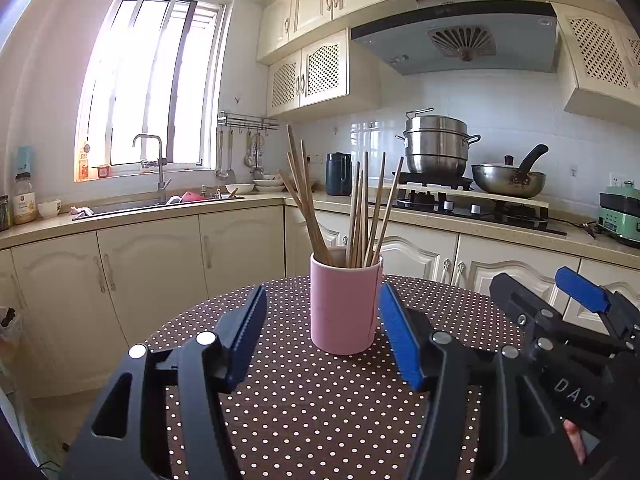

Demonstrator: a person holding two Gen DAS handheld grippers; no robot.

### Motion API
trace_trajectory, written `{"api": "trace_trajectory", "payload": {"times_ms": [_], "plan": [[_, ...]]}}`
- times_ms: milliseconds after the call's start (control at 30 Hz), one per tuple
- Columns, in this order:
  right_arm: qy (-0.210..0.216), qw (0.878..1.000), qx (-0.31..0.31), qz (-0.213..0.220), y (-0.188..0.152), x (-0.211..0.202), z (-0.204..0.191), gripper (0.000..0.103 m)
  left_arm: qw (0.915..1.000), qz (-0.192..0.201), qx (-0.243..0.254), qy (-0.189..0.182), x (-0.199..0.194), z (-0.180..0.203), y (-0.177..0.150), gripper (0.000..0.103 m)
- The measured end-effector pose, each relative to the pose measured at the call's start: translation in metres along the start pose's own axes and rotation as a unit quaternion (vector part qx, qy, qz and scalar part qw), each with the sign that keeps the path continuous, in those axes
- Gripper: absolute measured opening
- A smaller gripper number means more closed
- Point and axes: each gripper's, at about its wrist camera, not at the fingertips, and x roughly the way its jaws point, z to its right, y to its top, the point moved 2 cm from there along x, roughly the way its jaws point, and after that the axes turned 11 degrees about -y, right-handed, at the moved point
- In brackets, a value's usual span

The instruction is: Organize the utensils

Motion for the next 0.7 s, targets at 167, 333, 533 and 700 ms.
{"api": "trace_trajectory", "payload": {"times_ms": [167,333,533,700], "plan": [[-0.001,1.000,0.002,-0.002,-0.0009,0.0002,0.0000,0.090,1.0000,0.003,-0.001,0.000,-0.0004,-0.0007,-0.0006,0.062],[0.003,1.000,0.003,-0.006,-0.0011,0.0015,0.0002,0.090,1.0000,0.004,-0.003,0.001,-0.0003,-0.0012,-0.0008,0.062],[0.005,1.000,0.003,-0.011,-0.0020,0.0029,-0.0003,0.090,1.0000,0.003,-0.004,0.002,-0.0009,-0.0028,-0.0011,0.063],[0.006,1.000,0.004,-0.015,-0.0026,0.0041,0.0001,0.090,1.0000,0.001,-0.005,0.002,-0.0014,-0.0049,-0.0013,0.064]]}}
